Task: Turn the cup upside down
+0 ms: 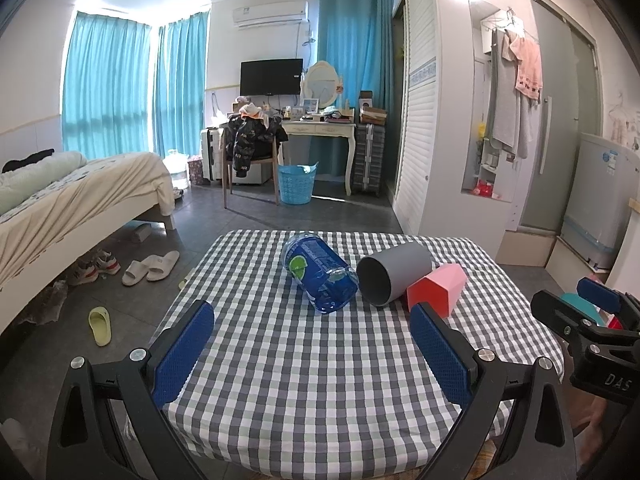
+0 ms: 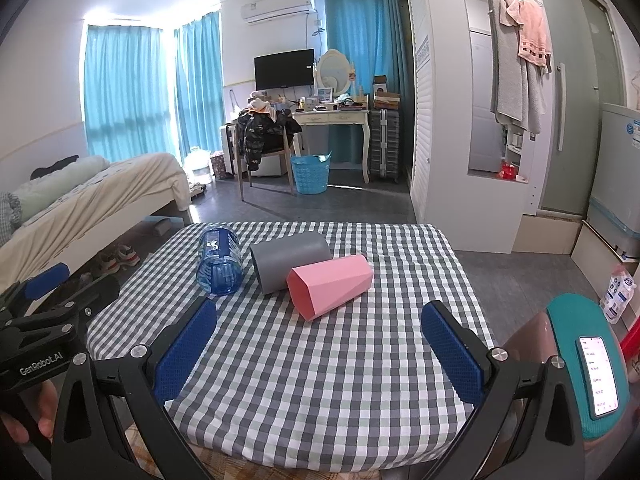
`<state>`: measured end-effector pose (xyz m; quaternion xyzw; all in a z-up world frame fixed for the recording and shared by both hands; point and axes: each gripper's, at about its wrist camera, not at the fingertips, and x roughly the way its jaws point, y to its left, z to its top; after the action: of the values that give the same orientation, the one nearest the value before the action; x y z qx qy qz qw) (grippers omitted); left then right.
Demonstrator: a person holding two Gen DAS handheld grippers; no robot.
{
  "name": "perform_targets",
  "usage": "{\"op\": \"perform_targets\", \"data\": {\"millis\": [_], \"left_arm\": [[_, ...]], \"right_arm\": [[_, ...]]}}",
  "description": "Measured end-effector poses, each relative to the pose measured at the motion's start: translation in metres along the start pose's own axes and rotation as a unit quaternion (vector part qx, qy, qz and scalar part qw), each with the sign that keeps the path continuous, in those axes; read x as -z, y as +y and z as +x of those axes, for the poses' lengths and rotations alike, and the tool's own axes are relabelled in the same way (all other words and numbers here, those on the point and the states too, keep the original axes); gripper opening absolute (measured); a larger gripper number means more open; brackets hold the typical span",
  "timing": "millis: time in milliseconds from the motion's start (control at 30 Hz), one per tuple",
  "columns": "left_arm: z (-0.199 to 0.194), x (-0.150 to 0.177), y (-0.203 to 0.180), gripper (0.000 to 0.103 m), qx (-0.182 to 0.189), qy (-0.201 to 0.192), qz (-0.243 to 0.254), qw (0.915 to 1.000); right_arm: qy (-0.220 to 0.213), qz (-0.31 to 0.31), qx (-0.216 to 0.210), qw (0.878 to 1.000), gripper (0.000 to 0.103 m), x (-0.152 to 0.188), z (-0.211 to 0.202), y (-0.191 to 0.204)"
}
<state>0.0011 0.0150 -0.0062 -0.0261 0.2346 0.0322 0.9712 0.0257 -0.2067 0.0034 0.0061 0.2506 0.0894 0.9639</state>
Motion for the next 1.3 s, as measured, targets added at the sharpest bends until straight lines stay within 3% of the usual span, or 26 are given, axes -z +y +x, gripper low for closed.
{"op": "perform_targets", "data": {"millis": [1300], "left_arm": [[0.0017, -0.0002, 0.0001, 0.101, -0.002, 0.002, 0.000, 1.0000]], "right_arm": [[0.002, 0.001, -0.003, 1.000, 0.103, 0.0033, 0.0017, 0.0041]]}}
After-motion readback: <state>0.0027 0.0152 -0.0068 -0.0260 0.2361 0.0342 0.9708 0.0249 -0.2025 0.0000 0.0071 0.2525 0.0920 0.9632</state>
